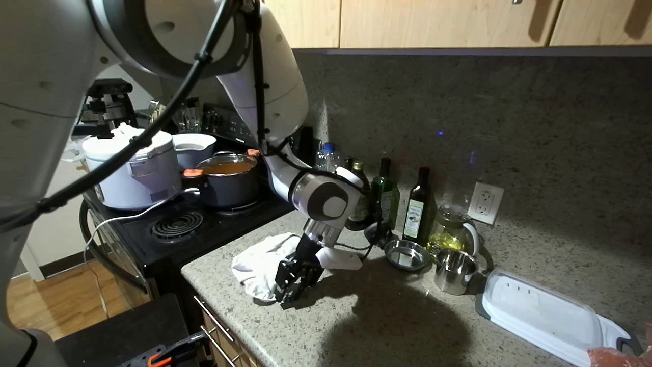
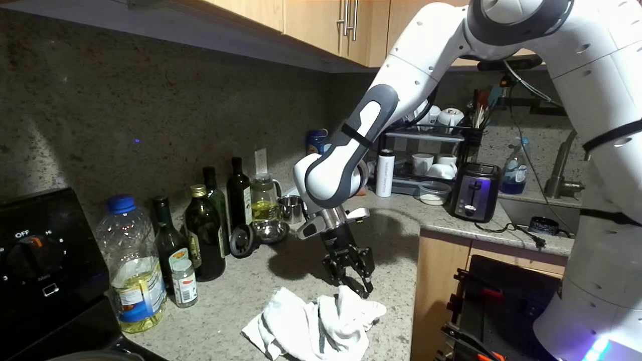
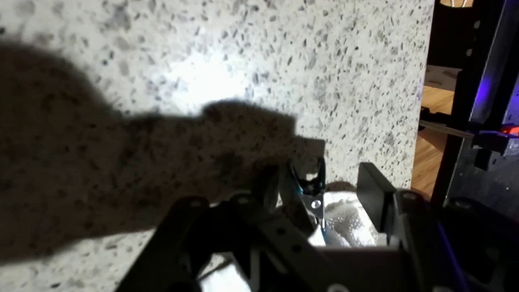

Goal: Take the wrapper off the towel

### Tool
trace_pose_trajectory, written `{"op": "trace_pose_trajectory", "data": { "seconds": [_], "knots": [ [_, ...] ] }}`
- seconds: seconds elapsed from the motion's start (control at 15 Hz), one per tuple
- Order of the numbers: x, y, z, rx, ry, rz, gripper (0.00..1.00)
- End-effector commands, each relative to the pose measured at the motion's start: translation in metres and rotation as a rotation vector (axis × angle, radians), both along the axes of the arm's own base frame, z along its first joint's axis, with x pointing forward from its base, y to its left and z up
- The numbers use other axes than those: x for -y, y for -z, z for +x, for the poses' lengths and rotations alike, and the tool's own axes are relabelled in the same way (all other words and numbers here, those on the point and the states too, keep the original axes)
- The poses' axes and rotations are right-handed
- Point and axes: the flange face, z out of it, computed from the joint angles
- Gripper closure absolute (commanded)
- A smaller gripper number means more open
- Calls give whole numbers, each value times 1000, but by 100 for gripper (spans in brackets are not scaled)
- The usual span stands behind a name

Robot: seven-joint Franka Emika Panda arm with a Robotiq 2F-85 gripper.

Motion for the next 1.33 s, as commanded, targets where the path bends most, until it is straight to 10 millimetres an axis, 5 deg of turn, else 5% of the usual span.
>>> {"op": "trace_pose_trajectory", "data": {
  "seconds": [0.0, 0.07, 0.33, 0.8, 1.27],
  "knots": [
    [1, 10, -3, -28, -19, 17, 48],
    [2, 12, -5, -30, -16, 19, 63],
    [3, 15, -8, -33, -10, 18, 96],
    [1, 1, -9, -16, -12, -6, 95],
    [-17, -51, -13, 124, 29, -115, 95]
  ]
}}
